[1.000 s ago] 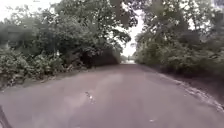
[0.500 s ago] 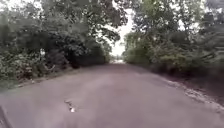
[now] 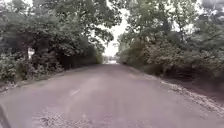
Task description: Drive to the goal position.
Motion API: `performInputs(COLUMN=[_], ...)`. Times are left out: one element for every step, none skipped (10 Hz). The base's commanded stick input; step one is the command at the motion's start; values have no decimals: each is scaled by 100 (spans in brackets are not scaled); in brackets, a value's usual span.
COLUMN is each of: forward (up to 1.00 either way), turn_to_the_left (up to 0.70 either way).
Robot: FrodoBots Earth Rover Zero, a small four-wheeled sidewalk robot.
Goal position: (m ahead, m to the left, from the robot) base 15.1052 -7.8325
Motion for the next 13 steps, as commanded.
performInputs(forward=[100, 100, 100, 100, 100, 100, 100, 100, 100, 100, 100, 100, 100], turn_to_the_left=[-3, -3, -3, -3, -3, -6, -10, -10, -10, -10, -13, -13, -13])
